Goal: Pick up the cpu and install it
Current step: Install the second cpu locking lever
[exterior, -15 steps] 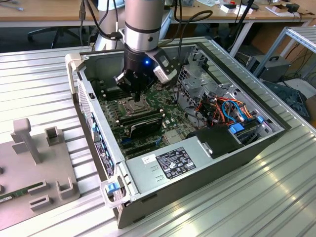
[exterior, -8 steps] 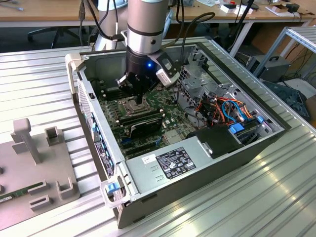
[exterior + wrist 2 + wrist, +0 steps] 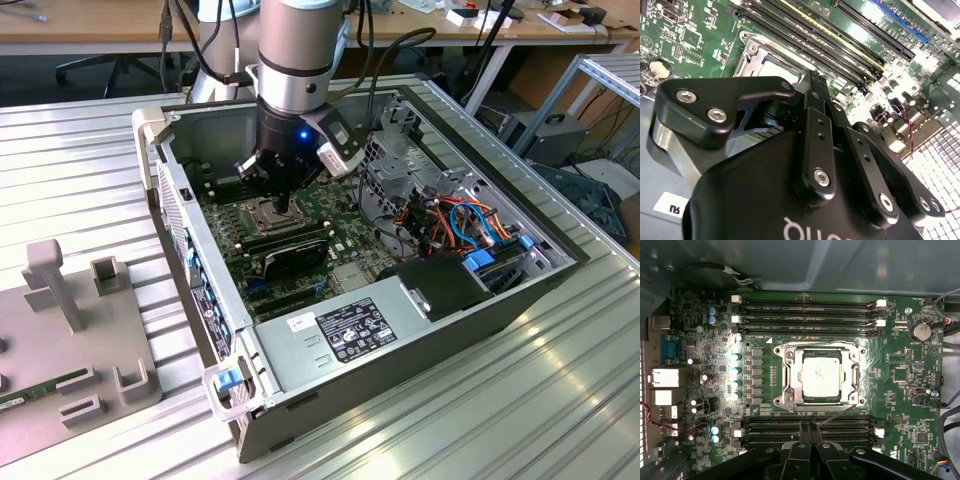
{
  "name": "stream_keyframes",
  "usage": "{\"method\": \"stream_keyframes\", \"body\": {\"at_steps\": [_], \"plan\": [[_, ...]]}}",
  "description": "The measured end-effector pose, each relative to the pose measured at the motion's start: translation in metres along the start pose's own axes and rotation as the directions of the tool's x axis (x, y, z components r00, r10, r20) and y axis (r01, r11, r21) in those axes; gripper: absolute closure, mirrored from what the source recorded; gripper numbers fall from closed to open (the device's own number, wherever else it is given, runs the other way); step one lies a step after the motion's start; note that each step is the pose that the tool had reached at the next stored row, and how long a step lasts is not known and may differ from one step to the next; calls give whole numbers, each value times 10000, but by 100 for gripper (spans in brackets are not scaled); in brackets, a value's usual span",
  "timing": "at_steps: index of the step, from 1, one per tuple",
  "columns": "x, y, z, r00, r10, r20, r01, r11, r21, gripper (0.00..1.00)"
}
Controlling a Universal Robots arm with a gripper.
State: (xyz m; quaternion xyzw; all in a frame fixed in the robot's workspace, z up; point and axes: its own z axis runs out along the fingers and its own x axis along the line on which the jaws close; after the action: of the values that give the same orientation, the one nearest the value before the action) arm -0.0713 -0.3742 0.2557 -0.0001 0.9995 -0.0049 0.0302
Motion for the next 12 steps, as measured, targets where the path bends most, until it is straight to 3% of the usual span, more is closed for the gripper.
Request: {"method": "stream_keyframes", "body": {"at_steps": [8, 12], "plan": [[46, 1, 104, 10000, 1, 1, -1, 10000, -1, 89], [52, 1, 109, 10000, 1, 0, -1, 10000, -1, 89]]}}
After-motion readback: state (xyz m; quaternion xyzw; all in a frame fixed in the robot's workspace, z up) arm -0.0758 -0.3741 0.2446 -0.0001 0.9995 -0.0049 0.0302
